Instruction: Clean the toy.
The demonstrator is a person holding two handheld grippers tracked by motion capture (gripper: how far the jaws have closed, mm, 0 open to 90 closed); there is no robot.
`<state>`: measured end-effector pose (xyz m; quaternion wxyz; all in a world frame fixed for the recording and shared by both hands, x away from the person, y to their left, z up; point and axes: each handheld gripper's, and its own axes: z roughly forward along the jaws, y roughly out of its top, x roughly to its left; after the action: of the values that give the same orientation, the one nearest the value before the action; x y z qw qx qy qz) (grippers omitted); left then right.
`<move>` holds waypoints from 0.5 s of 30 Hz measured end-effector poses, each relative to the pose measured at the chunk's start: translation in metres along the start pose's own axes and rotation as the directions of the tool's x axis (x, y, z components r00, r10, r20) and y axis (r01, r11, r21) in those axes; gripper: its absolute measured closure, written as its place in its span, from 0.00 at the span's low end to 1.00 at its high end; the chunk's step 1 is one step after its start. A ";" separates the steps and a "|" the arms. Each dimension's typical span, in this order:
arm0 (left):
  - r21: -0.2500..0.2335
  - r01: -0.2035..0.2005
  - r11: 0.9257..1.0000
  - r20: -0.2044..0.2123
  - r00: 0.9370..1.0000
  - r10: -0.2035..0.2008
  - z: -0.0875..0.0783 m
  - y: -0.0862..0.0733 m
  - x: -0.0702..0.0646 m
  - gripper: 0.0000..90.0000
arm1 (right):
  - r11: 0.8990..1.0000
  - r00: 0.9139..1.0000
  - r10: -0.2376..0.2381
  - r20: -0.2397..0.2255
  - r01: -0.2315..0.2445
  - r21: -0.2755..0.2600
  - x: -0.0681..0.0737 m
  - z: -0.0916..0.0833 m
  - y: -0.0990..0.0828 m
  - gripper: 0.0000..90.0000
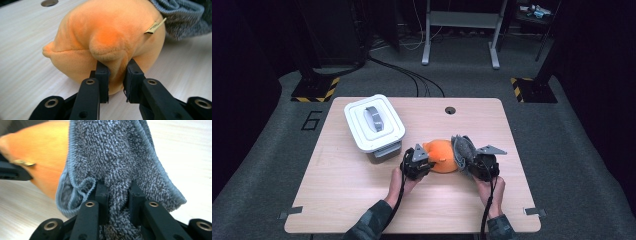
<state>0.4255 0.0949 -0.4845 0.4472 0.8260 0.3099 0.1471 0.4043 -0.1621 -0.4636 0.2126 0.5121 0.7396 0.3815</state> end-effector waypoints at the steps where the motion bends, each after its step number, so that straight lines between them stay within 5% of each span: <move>1: -0.010 0.022 1.000 0.011 1.000 -0.022 -0.001 0.000 0.001 0.85 | 1.000 1.000 -0.006 0.000 0.006 -0.010 0.002 -0.003 0.000 0.83; 5: -0.027 0.105 0.994 0.067 0.992 -0.103 -0.006 0.005 0.001 0.87 | 0.998 0.999 -0.037 -0.018 0.036 -0.055 0.015 -0.018 0.004 0.83; 8: -0.034 0.130 0.991 0.108 0.986 -0.126 -0.010 0.009 -0.002 0.87 | 0.993 0.996 -0.091 -0.025 0.088 -0.077 0.033 -0.029 0.012 0.83; 12: -0.032 0.147 0.989 0.117 0.983 -0.142 -0.012 0.012 -0.002 0.87 | 0.985 0.988 -0.153 -0.010 0.152 -0.084 0.052 -0.033 0.019 0.83; 15: -0.016 0.178 0.984 0.121 0.977 -0.175 -0.009 0.008 0.005 0.86 | 0.984 0.985 -0.170 -0.002 0.170 -0.061 0.053 -0.025 0.021 0.83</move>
<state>0.4276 0.1013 -0.4730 0.4873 0.7964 0.3529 0.0616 0.3793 -0.1179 -0.4277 0.2572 0.4391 0.7695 0.3859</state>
